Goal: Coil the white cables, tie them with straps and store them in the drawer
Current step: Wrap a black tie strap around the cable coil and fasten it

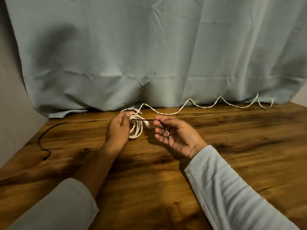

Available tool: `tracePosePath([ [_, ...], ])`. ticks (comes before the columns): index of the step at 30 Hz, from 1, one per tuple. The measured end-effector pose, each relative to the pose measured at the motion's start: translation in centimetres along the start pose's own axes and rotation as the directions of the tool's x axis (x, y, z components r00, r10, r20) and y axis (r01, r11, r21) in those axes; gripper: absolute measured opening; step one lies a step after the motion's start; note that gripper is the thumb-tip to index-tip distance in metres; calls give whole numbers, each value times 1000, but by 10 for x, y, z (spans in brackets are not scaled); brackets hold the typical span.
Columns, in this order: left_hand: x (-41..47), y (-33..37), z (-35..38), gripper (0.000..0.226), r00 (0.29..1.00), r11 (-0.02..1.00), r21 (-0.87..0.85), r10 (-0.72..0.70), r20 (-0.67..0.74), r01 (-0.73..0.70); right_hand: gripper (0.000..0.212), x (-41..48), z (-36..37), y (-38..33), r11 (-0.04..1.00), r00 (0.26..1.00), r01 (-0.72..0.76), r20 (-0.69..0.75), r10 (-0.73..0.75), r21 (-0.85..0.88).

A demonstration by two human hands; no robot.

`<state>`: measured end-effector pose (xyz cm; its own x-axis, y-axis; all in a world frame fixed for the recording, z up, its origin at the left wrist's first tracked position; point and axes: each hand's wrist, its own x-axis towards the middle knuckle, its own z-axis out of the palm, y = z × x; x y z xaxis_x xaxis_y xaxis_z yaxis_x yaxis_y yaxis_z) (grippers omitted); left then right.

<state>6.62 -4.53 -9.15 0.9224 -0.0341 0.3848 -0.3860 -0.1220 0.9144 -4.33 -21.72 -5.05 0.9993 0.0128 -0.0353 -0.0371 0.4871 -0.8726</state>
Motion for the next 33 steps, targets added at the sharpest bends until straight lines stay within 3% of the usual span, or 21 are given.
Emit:
tracePosePath([
  [6,0,2,-5,32,997,985,160,73,-34,-67,26,-3,3,-4,989,986,146,80,-148,27],
  [11,-3,8,-3,31,997,977,207,67,-40,-57,17,-4,5,-4,961,962,274,1,-274,-25],
  [19,-6,12,-4,32,996,967,244,79,-41,-67,22,-3,4,-8,901,897,431,-87,-433,-40],
  [26,-5,10,-4,34,980,896,408,200,-14,-177,15,-3,-1,-13,871,861,491,-145,-488,-19],
  [33,-8,13,-3,33,972,843,495,233,18,-211,15,1,-3,-12,857,840,516,-197,-506,0],
])
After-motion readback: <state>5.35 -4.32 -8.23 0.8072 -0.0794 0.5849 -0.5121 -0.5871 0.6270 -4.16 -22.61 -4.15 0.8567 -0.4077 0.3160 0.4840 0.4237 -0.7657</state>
